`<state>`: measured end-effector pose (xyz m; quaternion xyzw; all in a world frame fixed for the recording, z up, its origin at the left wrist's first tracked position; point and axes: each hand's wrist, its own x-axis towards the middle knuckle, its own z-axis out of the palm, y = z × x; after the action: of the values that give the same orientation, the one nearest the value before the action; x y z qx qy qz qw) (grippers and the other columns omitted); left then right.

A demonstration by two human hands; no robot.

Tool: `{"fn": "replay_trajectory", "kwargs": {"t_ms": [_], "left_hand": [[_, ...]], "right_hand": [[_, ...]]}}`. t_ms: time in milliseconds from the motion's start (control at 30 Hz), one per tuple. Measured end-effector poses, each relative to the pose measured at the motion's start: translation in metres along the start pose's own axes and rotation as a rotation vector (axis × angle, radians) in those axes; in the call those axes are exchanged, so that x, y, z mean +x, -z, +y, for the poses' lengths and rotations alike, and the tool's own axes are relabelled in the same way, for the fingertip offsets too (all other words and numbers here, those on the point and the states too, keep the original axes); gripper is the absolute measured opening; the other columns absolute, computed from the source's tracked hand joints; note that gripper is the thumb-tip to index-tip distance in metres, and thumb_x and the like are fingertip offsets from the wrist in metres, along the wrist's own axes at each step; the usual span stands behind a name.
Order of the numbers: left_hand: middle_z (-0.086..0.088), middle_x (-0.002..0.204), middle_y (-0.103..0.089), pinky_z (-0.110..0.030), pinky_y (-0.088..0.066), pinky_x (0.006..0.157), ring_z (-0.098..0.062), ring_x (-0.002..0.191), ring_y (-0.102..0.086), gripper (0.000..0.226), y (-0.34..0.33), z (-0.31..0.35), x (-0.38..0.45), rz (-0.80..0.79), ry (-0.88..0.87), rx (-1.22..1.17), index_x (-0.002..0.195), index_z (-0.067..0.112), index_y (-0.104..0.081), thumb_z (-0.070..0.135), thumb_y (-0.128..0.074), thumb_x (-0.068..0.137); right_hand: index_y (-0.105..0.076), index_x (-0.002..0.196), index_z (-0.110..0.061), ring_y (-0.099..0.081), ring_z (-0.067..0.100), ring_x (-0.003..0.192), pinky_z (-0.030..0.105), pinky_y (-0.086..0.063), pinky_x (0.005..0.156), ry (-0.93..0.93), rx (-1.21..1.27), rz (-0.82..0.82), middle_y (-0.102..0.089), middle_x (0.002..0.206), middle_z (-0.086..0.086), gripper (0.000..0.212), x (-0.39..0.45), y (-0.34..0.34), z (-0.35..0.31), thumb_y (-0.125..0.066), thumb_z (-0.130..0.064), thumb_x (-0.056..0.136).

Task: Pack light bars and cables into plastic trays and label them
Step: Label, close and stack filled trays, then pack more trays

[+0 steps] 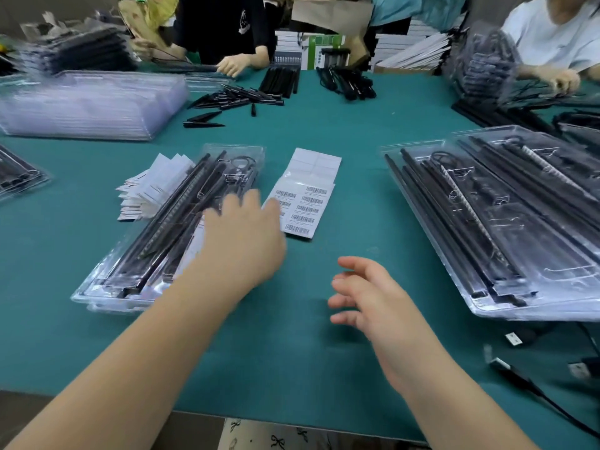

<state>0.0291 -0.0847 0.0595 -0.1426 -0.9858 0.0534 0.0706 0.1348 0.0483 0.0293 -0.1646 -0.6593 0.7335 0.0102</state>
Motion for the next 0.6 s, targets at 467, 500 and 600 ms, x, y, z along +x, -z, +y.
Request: {"fn": "replay_trajectory", "kwargs": {"t_ms": [467, 500, 600], "left_hand": [[0.004, 0.043, -0.054, -0.016, -0.043, 0.038, -0.004, 0.035, -0.052, 0.013, 0.013, 0.163, 0.016, -0.592, 0.128, -1.764, 0.075, 0.000, -0.057, -0.002, -0.058, 0.087], [0.005, 0.040, -0.052, -0.016, -0.042, 0.037, -0.005, 0.034, -0.052, 0.020, 0.012, 0.160, 0.016, -0.595, 0.138, -1.803, 0.069, 0.002, -0.054, -0.005, -0.055, 0.088], [0.002, 0.046, -0.053, -0.014, -0.038, 0.036, -0.006, 0.036, -0.050, 0.030, 0.010, 0.145, 0.018, -0.558, 0.152, -1.825, 0.063, 0.008, -0.049, -0.004, -0.055, 0.090]], "right_hand": [[-0.065, 0.094, -0.025, -0.058, 0.003, 0.087, 0.011, -0.042, 0.080, 0.898, -0.695, 0.471, -0.064, 0.089, -0.016, 0.019, -0.051, 0.086, -0.055, -0.048, -0.026, 0.084], [-0.065, 0.094, -0.024, -0.061, 0.004, 0.085, 0.013, -0.045, 0.077, 0.909, -0.603, 0.449, -0.065, 0.086, -0.013, 0.018, -0.053, 0.084, -0.051, -0.049, -0.024, 0.085], [-0.066, 0.095, -0.014, -0.063, 0.009, 0.077, 0.022, -0.049, 0.071, 0.965, -0.539, 0.351, -0.066, 0.080, -0.004, 0.020, -0.057, 0.070, -0.033, -0.049, -0.018, 0.086]]}}
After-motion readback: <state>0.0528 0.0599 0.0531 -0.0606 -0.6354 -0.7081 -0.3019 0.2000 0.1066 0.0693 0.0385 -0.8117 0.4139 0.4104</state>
